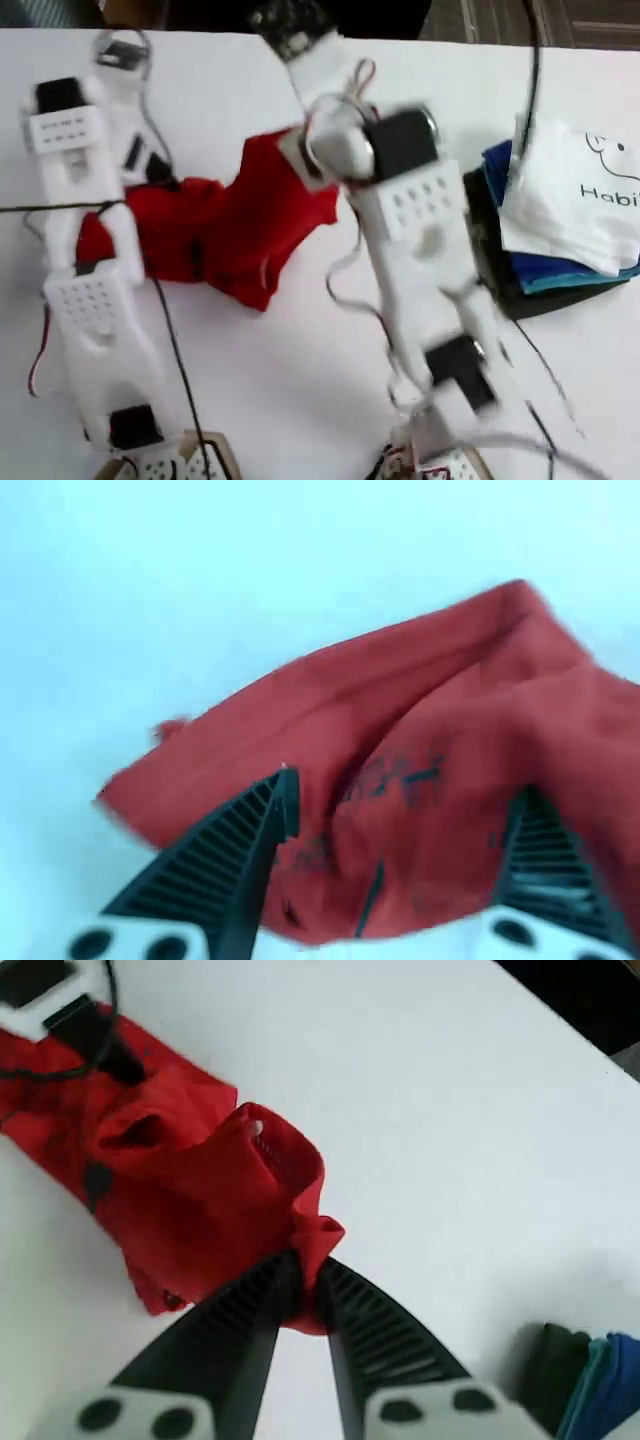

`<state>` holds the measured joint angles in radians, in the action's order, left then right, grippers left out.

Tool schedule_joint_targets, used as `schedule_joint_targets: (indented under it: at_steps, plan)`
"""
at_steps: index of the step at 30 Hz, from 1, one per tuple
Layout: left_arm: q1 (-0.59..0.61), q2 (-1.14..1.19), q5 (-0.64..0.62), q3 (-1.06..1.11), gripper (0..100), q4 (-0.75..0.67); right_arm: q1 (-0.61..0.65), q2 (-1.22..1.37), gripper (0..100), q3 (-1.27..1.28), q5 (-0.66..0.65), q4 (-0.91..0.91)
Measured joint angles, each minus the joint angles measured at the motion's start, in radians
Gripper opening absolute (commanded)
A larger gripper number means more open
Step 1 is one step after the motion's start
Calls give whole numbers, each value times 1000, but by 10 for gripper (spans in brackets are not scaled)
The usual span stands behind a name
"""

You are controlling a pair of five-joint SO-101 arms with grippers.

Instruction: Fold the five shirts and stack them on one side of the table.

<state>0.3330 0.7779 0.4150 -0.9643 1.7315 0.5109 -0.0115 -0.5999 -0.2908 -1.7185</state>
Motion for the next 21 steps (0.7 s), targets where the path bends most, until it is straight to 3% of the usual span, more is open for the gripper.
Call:
schedule_joint_targets:
  at_steps: [6,10,15,21]
  plan:
    - [-66,31,-29,0,345,-26,-2,-440,20,497,-5,0]
    - [-60,89,-11,9,285,28,-25,-700,20,721,-18,0]
    - [-11,123,66,169,249,32,-137,-884,20,881,-115,0]
    - [15,84,97,325,251,32,-250,-911,20,931,-187,0]
